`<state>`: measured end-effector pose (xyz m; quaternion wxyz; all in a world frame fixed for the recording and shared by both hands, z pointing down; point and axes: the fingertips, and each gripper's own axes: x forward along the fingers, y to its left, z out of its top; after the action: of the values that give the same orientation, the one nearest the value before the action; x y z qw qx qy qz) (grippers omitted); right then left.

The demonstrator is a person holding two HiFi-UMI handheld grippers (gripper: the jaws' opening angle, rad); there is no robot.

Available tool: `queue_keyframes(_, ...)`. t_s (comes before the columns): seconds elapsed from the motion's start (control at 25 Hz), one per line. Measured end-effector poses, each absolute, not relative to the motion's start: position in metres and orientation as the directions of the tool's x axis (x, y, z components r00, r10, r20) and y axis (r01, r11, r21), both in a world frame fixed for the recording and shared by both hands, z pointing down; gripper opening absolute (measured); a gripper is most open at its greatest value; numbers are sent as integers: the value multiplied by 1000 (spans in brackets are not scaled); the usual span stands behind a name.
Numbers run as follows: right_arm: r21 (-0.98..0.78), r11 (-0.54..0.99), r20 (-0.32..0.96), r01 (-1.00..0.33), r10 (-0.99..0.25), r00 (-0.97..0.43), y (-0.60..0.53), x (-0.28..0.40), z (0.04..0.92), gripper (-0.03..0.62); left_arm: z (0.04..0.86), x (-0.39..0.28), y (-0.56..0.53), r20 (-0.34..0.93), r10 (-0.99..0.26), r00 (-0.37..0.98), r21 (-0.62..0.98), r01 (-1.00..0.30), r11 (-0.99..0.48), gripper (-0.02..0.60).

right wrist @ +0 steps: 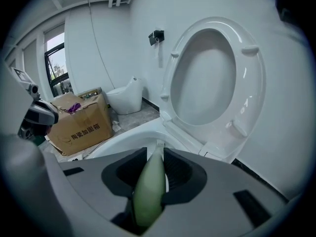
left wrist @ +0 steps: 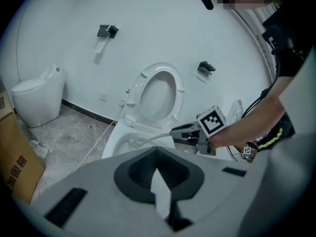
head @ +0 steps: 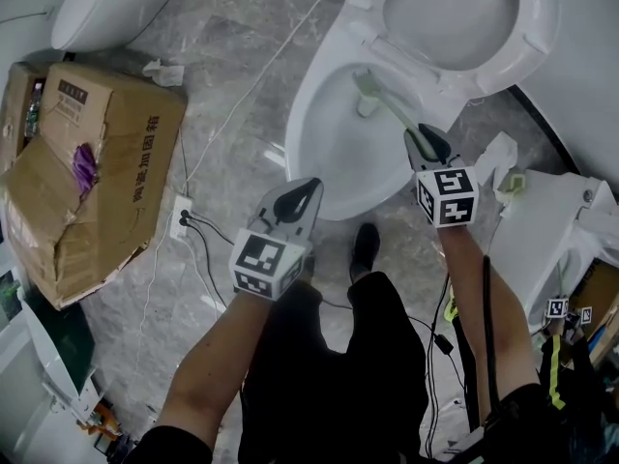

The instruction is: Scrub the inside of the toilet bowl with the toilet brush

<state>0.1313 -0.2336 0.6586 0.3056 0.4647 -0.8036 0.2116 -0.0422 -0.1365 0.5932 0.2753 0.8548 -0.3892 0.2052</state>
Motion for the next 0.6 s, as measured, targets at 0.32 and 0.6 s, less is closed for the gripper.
queue_keyframes(0.32, -42, 439, 695, -897, -633, -342, -229, 153, 658, 112, 580, -25, -136, 550, -545, 633, 311, -761, -569, 9)
queue_keyframes(0.6, -29, 421, 701, -907, -638, -319, -221, 175, 657, 112, 584, -17, -132, 562, -534, 631, 301, -758, -578, 9)
